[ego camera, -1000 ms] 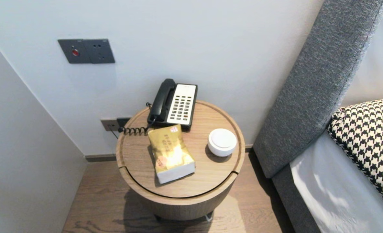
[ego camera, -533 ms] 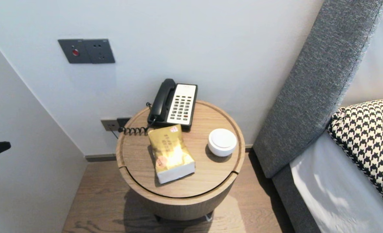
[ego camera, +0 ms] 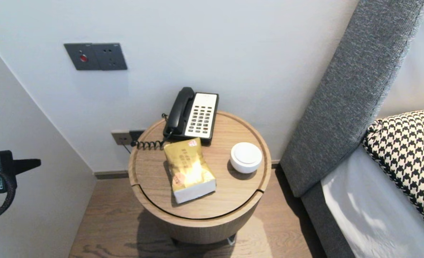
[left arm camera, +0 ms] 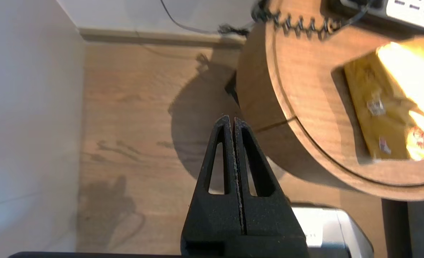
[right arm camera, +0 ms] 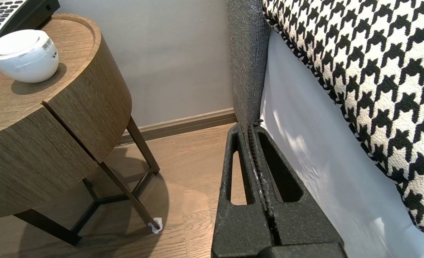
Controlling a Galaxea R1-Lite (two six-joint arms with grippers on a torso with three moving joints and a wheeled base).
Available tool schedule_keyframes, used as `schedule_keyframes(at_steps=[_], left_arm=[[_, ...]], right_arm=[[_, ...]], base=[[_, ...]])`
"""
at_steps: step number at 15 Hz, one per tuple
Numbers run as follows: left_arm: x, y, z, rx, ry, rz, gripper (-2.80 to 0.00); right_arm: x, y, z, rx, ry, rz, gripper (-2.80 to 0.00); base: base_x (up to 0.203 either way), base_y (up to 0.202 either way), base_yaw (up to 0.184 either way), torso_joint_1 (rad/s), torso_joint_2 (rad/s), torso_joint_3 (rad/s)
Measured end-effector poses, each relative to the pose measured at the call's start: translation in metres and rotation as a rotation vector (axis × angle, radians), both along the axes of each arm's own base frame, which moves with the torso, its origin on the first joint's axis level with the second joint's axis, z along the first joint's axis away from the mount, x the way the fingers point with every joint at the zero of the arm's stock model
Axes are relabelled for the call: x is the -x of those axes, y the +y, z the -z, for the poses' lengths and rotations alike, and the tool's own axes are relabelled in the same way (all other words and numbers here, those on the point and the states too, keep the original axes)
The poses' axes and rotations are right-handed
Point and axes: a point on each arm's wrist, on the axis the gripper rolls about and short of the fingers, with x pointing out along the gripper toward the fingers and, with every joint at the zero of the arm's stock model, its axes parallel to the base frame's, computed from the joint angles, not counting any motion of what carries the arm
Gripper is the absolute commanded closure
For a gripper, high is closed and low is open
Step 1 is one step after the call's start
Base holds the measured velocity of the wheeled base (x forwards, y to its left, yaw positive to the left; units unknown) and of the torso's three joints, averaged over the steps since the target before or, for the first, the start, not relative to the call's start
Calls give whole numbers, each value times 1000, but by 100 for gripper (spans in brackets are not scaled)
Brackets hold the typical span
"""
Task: Open the nightstand drawer
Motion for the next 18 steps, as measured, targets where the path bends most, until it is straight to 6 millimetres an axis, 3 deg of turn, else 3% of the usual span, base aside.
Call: schedule_keyframes(at_steps=[18], left_arm=[[-42,-34,26,-5,177,131,0]], right_arm=[[0,0,0,0,0,0,0]], base=[[0,0,0,0,0,0]])
